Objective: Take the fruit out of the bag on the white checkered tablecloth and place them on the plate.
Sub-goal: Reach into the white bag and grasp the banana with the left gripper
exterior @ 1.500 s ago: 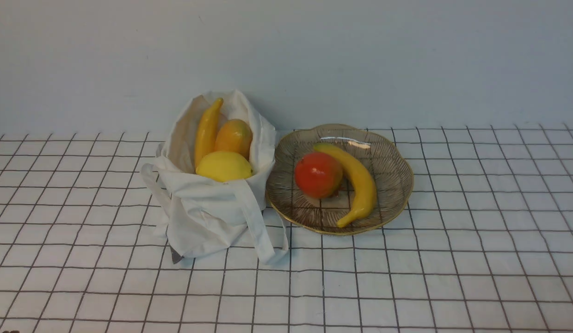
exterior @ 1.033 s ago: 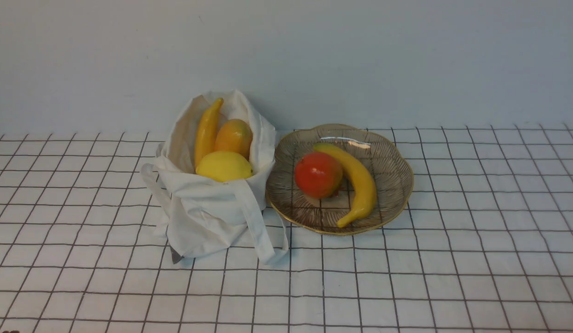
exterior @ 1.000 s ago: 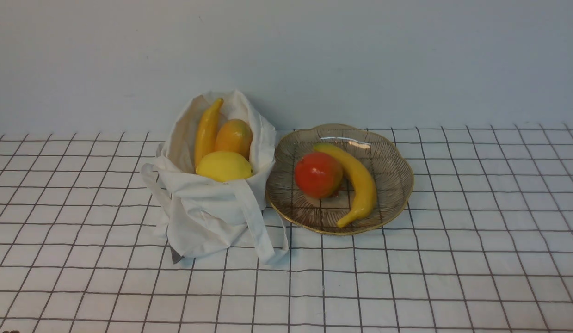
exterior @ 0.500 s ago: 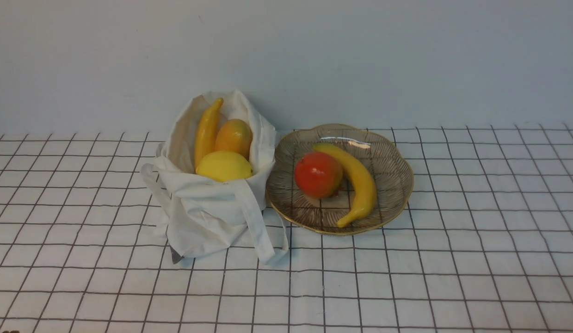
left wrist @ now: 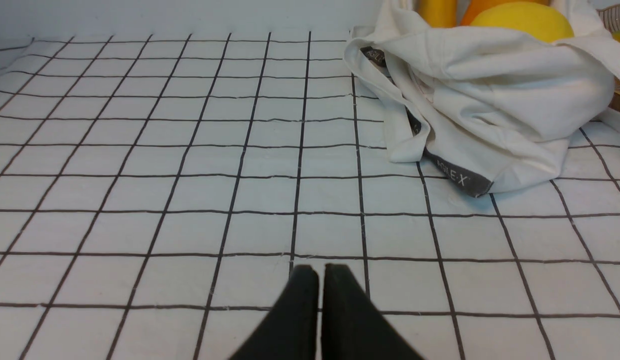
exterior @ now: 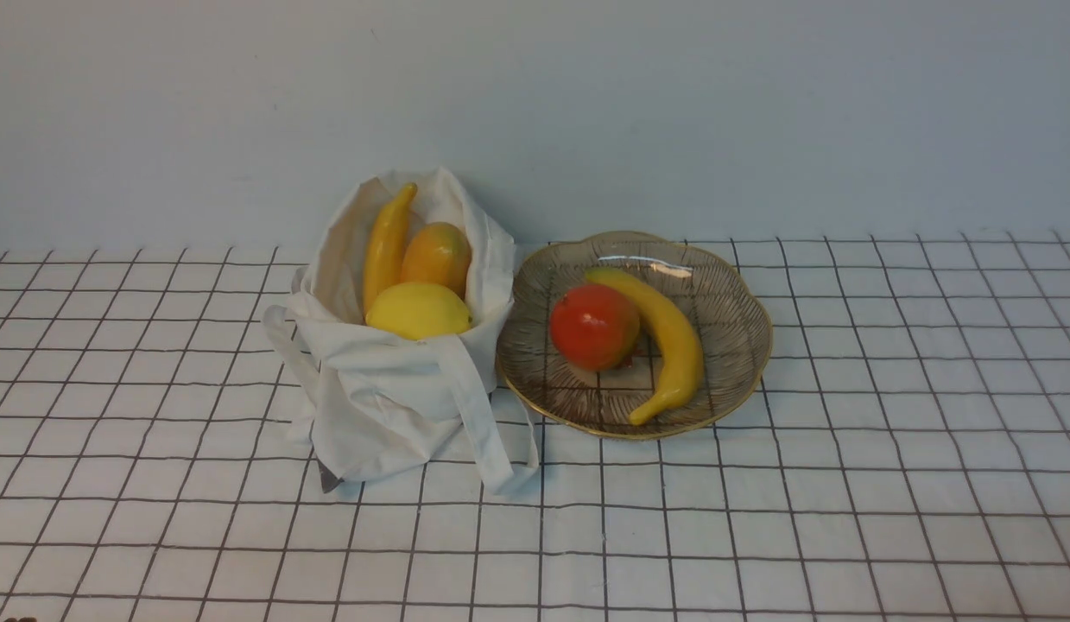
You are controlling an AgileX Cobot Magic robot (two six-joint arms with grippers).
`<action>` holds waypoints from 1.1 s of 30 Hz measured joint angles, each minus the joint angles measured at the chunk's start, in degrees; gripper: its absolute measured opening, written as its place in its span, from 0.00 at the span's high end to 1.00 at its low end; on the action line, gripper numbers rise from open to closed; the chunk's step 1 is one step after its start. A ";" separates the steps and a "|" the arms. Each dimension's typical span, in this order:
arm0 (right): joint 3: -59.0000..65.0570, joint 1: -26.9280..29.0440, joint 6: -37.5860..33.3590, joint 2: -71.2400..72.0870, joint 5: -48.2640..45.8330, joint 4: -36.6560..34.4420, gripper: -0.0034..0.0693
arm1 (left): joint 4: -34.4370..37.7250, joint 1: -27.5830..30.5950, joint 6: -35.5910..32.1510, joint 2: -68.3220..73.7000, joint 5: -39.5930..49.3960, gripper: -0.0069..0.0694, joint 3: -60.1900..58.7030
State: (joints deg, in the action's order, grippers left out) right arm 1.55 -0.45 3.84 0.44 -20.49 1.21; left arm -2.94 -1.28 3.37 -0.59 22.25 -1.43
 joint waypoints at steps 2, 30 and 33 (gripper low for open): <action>0.00 0.00 0.00 0.00 0.00 0.00 0.97 | 0.00 0.00 0.00 0.00 0.00 0.92 0.00; 0.00 0.00 0.00 0.00 0.00 0.00 0.97 | 52.08 0.00 24.76 0.00 -2.66 0.92 -0.20; 0.00 0.00 0.00 0.00 0.00 0.00 0.97 | 61.09 0.00 23.73 0.00 -4.56 0.92 -0.01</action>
State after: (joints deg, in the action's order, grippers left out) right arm 1.55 -0.45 3.84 0.44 -20.49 1.21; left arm 58.14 -1.28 27.10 -0.59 17.69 -1.43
